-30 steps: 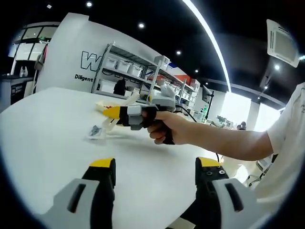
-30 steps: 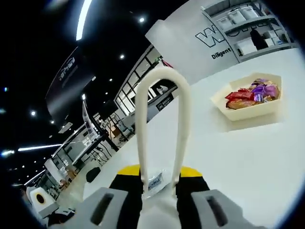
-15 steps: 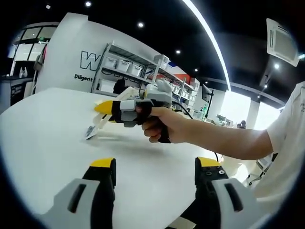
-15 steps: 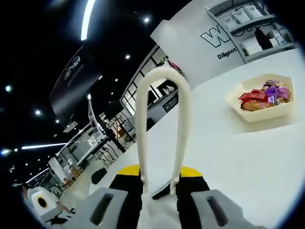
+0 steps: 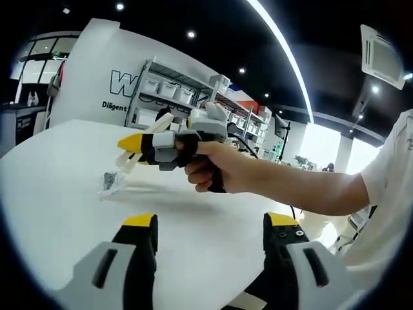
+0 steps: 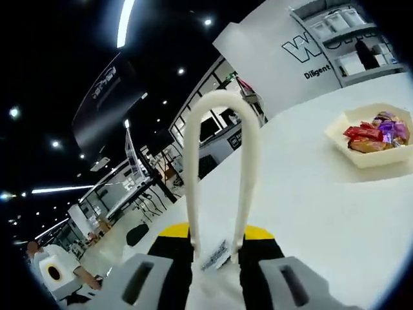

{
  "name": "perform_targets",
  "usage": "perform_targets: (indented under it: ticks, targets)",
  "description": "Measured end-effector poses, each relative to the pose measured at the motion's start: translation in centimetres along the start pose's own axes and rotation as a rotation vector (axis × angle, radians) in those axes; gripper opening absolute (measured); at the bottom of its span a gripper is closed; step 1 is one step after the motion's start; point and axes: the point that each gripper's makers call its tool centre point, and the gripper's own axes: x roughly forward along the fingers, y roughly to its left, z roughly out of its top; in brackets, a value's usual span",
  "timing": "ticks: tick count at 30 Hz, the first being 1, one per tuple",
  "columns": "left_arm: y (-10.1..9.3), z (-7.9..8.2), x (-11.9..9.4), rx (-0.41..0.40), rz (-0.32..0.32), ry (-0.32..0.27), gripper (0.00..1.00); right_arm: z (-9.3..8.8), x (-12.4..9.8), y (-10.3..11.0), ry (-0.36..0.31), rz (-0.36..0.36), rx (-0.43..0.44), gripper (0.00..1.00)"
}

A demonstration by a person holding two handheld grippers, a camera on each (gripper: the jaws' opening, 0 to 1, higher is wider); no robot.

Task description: Place the target food into the container with the food tongs after gripping and lifting it, then release it inside without dropping or visibly crushing the food.

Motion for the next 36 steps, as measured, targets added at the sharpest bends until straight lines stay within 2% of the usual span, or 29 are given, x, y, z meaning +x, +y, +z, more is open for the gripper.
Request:
perform_targets:
  ticks: [6,11,15,17,24,28,31,36]
  targets:
    - [0.3,0.1,-0.1,0.011,0.011,-0.001,0.65,0.2,-0.6,0.0,0.007,-0.017,-0.063,0.2]
    - [2.0,0.8,0.2,0.042,0.039,0.006,0.66,0.8,-2.4,-0.3,-0.007,-0.016,-0.073,0.21]
    - [3.6,1.2,1.1,0.051,0.058,0.017,0.66,0.9,-4.2,-1.3,-0.015,-0.037,-0.082,0.21]
    - [4.5,1.4,1.8,0.083,0.073,0.025,0.66,1.2,-5.6,-2.0,-0.029,-0.045,-0.077,0.21]
    - [6.7,1.8,3.9,0.091,0.105,0.038,0.68,1.3,-8.5,-3.5,-0.046,-0.079,-0.088,0.21]
    - [8.4,1.7,4.8,0.087,0.144,0.058,0.7,1.1,-9.3,-4.0,-0.052,-0.083,-0.075,0.21]
    - [9.4,2.3,5.3,0.089,0.159,0.048,0.71,0.9,-9.7,-4.2,-0.056,-0.085,-0.073,0.21]
    - [10.9,2.0,6.5,0.093,0.173,0.091,0.74,1.2,-10.5,-4.8,-0.075,-0.097,-0.061,0.21]
